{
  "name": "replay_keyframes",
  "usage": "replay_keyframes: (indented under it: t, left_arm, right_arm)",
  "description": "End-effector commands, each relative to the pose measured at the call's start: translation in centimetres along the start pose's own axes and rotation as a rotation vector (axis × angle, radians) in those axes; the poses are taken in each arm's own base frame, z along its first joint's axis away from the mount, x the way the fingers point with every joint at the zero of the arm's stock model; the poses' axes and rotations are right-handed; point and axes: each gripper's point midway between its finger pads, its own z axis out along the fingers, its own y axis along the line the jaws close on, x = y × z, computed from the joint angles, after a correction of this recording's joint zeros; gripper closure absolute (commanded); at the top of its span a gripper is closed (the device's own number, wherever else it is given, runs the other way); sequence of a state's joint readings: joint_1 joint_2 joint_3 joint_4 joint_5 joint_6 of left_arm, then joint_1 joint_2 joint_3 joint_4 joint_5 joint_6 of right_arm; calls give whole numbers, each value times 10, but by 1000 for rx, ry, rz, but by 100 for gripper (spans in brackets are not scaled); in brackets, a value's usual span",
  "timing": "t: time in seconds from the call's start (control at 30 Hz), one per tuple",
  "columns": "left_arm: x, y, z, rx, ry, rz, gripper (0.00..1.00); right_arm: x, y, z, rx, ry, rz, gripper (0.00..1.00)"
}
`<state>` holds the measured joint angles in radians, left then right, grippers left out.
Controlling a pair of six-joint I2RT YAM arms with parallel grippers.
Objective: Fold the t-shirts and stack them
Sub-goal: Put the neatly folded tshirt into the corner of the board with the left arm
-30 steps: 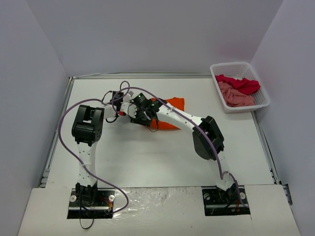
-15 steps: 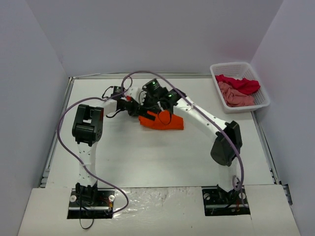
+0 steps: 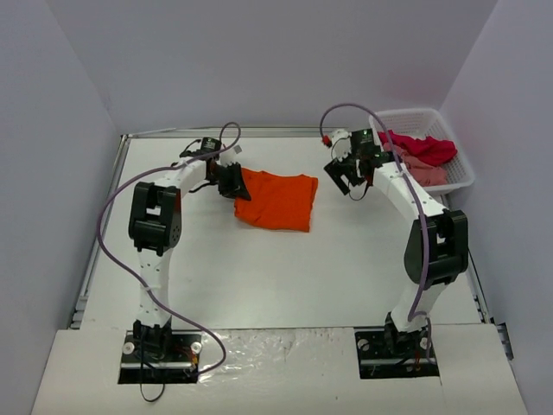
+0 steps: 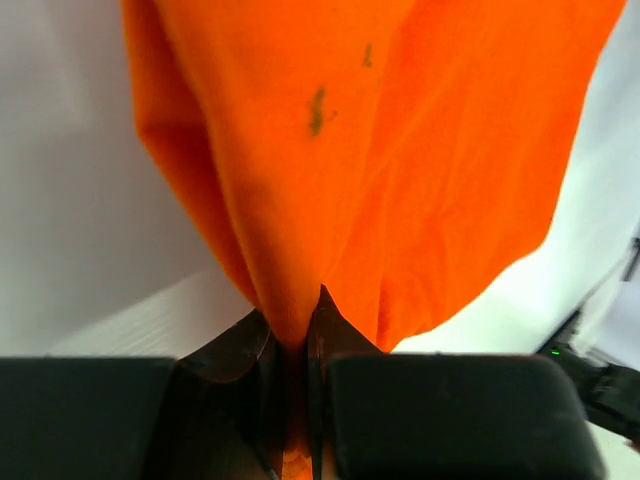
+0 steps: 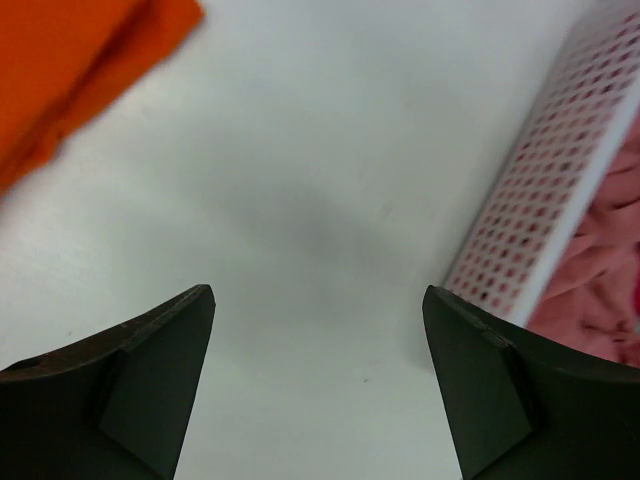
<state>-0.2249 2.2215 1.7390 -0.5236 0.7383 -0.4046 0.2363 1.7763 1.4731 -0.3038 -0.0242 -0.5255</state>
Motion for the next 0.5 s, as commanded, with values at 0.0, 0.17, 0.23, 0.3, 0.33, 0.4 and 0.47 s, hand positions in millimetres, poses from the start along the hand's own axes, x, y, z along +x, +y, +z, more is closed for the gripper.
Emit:
replay_keyframes:
  t: [0.0,0.17,0.23,0.3,0.33,0.4,0.47]
  left_arm:
    - [-6,29,-24,-117,23,52,98]
    - [-28,57,-48,-183,-31,63,98]
    - [-34,74,-60,-214,-49,47,98]
    - [-40,87,-70,-241,-69,37,98]
    - [-44,94,-76,-256,-80,39,98]
    - [-54,108,-92,-285,-113,28,98]
    - [-64,133,-116,-318,-155,-2,98]
  right_arm:
    - [18,16,-10,-44,22,1,19]
    - [37,21,-15,-60,44,41,19]
    - [45,21,-15,-59,55,53,19]
    - [52,22,-15,-63,67,70,19]
    - [54,21,-16,-62,68,80,19]
    - [57,22,-16,-66,71,94,19]
    - [62,24,-16,-71,79,96,18]
